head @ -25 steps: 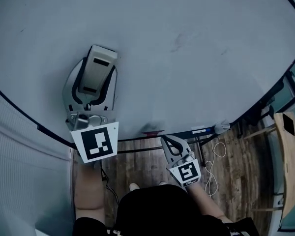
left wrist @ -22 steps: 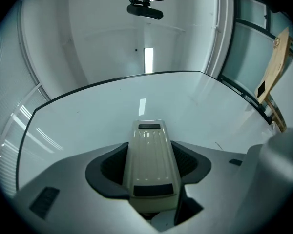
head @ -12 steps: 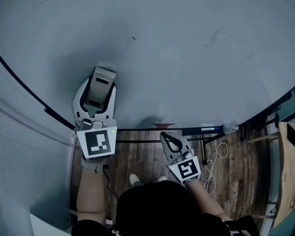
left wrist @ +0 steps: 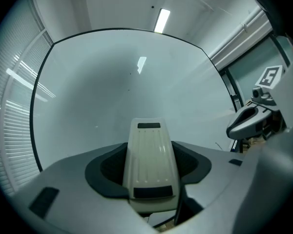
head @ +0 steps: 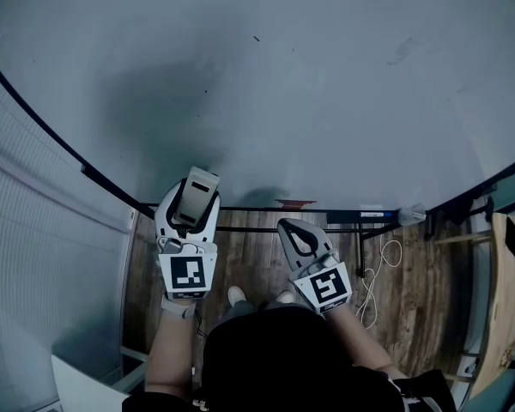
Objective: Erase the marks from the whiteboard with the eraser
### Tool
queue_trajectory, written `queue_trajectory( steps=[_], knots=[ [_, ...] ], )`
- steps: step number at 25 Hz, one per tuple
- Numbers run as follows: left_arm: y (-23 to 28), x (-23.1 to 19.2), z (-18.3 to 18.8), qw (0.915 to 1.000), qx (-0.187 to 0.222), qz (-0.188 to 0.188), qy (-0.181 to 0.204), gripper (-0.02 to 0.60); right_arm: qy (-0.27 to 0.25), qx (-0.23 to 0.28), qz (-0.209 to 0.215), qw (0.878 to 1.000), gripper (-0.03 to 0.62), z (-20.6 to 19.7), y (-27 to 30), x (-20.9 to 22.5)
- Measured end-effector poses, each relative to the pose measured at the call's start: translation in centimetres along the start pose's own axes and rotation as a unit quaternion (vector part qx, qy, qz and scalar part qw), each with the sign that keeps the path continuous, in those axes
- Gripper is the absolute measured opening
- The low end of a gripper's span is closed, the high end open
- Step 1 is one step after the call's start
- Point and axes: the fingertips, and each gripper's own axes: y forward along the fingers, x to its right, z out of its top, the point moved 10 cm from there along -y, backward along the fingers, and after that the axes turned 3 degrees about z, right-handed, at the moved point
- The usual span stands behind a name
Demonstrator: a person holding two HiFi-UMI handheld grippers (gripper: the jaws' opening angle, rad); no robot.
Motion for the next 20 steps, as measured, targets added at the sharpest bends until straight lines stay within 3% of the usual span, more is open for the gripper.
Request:
queue_trajectory(
  steps=[4,10,15,20],
  knots=[
    [-1.6,1.7,-1.3,0.9994,-0.008,-0.009,-0.032,0.266,-0.016,-0.002,0.018,1.000,0.028,0.1,0.4,-0.5],
    [-3.4,3.7,-3.3,0.9980,-0.038,-0.042,-0.028,0.266,-0.009,-0.001,0.026,1.000,0.028,-0.1,0.6,-0.6],
    [-4.1,4.7,-3.9,0.9974,-0.028,-0.051,-0.044,0.266,0.000,0.002,0.038,0.999,0.028,-0.2,0.6,-0.8],
    [-4.5,5.2,-3.5,0.9971,-0.028,-0.065,-0.028,0.267,0.017,-0.001,0.040,0.999,0.028,-0.5,0.7,-0.9]
  ],
)
